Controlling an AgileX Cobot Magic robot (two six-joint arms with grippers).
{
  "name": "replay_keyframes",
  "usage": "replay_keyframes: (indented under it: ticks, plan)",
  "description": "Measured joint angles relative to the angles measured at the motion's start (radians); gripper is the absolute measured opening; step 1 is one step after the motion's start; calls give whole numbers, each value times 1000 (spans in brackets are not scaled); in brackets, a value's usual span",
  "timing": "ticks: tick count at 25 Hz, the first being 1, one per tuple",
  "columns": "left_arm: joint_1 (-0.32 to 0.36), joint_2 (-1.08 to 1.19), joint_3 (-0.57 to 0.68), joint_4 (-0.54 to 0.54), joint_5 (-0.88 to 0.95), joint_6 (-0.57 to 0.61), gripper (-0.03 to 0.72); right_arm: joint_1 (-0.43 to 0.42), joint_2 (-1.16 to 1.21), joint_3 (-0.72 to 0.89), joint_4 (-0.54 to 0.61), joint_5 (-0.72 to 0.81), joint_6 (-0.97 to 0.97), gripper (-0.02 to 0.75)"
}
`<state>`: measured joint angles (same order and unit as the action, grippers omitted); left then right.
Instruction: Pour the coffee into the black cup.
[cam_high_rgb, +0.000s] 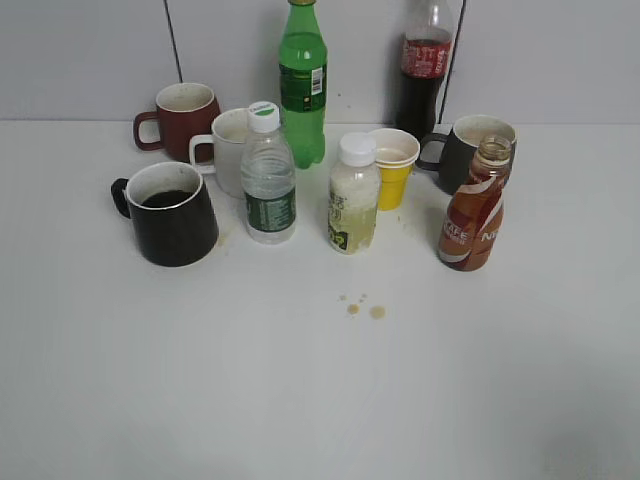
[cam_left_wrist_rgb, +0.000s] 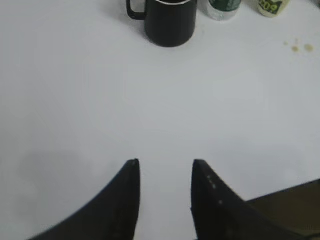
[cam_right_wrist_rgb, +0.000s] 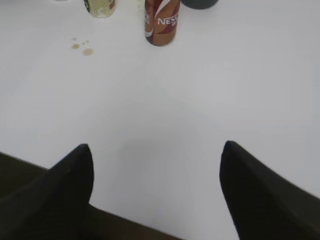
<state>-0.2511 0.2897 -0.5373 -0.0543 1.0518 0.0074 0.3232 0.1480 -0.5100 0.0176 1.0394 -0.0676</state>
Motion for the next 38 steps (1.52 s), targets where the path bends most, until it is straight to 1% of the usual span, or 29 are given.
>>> replay_keyframes:
  ticks: [1,3,7,9,11,16,38]
  plan:
    - [17,-20,0,-1,0,0,269,-12,0,0,0,0,0,589]
    - [68,-75,0,-1,0,0,255,-67,-1,0,0,0,0,588]
    - [165,-201,0,-1,0,0,243,-198,-16,0,0,-1,1,587]
    - [193,-249,0,-1,0,0,243,-245,-42,0,0,-1,1,587]
    - [201,-287,0,-1,1,1,243,-263,-82,0,0,-1,1,587]
    - [202,-296,0,-1,1,1,241,-270,-154,0,-1,0,1,587]
    - [202,-296,0,-1,1,1,241,-270,-156,2,-2,0,3,586]
